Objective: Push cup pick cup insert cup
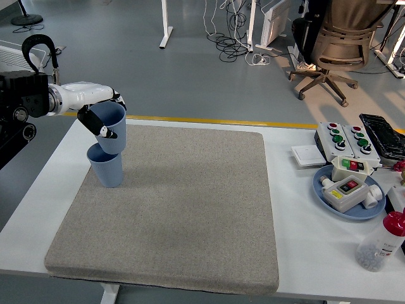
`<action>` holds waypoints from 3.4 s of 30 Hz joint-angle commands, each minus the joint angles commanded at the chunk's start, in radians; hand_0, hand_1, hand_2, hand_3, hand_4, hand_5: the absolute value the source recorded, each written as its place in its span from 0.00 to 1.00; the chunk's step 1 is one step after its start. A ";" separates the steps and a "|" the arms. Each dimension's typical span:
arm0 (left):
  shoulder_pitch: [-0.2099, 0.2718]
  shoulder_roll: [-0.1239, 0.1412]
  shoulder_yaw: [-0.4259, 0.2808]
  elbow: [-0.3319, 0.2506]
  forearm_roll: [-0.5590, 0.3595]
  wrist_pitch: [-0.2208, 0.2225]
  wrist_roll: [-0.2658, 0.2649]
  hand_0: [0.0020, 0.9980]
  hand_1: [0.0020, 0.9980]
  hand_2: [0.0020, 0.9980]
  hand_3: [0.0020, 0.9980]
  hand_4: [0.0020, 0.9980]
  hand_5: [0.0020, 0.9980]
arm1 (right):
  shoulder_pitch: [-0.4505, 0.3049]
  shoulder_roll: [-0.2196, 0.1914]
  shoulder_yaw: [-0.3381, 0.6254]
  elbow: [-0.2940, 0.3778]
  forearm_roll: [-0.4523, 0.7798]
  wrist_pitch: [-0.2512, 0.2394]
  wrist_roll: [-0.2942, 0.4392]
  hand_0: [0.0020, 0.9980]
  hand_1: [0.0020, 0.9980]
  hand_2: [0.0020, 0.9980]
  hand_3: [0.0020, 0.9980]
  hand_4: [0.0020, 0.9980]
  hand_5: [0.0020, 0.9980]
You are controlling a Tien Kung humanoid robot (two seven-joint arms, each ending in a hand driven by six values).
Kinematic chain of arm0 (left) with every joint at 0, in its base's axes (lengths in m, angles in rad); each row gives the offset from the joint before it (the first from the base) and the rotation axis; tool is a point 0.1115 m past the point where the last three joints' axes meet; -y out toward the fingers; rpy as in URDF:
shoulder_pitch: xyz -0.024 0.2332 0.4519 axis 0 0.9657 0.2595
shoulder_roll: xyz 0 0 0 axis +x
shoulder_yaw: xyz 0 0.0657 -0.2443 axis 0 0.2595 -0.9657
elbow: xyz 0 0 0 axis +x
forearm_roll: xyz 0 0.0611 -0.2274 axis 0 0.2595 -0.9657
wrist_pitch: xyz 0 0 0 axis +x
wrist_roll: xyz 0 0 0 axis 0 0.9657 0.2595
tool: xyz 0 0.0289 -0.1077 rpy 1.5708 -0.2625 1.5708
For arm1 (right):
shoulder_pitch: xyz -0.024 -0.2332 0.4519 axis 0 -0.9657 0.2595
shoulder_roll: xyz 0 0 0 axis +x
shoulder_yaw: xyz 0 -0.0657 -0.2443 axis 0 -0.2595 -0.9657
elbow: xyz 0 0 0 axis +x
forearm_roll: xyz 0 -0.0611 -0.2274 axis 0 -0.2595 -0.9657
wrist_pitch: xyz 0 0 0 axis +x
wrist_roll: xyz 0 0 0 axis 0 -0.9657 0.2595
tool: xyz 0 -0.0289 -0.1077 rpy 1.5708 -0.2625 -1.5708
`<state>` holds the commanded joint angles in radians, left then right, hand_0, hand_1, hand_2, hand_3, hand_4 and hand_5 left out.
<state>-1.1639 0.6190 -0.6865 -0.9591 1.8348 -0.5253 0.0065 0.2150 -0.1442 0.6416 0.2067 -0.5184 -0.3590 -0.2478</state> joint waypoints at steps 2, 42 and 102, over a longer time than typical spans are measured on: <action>0.001 0.000 0.000 0.008 0.002 0.005 -0.002 0.42 0.53 0.66 0.52 0.47 0.00 | 0.000 0.000 0.001 0.000 -0.002 0.000 0.000 0.67 0.60 0.62 0.57 0.10 0.45; -0.010 -0.011 0.128 0.159 -0.152 0.116 -0.006 1.00 1.00 1.00 1.00 1.00 0.46 | 0.016 0.002 -0.001 -0.002 0.005 0.004 0.005 0.67 0.61 0.62 0.57 0.10 0.45; 1.311 -0.348 -0.823 -0.689 -1.264 0.661 -0.174 0.88 0.90 0.94 0.90 0.57 1.00 | -0.005 -0.011 0.019 -0.010 -0.015 0.017 0.012 0.67 0.61 0.62 0.57 0.10 0.45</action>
<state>0.1473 0.2713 -1.5100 -1.6484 0.5707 0.1359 -0.1671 0.2105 -0.1553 0.6604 0.1962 -0.5331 -0.3417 -0.2355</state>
